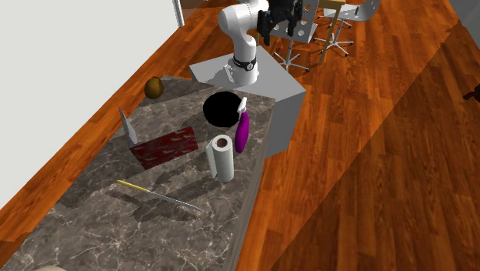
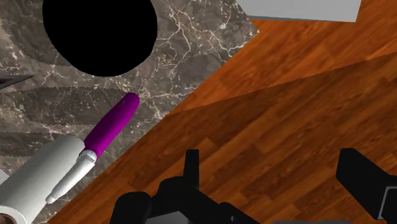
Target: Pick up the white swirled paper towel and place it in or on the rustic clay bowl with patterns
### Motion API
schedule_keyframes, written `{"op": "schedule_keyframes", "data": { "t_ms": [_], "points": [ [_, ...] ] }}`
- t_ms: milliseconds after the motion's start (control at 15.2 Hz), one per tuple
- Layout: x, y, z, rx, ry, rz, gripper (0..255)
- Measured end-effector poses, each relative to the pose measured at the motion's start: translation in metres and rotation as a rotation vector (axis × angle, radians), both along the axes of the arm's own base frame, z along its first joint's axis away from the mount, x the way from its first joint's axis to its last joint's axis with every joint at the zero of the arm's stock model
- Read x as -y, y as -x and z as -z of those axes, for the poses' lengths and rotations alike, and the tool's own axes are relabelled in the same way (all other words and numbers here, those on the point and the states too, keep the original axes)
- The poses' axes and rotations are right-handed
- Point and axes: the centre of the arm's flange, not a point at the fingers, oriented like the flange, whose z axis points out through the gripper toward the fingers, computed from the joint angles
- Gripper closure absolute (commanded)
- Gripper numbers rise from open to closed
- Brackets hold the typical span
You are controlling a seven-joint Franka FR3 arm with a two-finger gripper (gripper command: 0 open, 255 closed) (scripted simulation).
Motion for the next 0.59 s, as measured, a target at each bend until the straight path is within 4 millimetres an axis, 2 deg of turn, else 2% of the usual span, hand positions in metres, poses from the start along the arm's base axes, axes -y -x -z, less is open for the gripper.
{"op": "schedule_keyframes", "data": {
  "t_ms": [594],
  "points": [
    [0.087,-0.055,0.043,0.007,0.032,-0.1,0]
  ]
}}
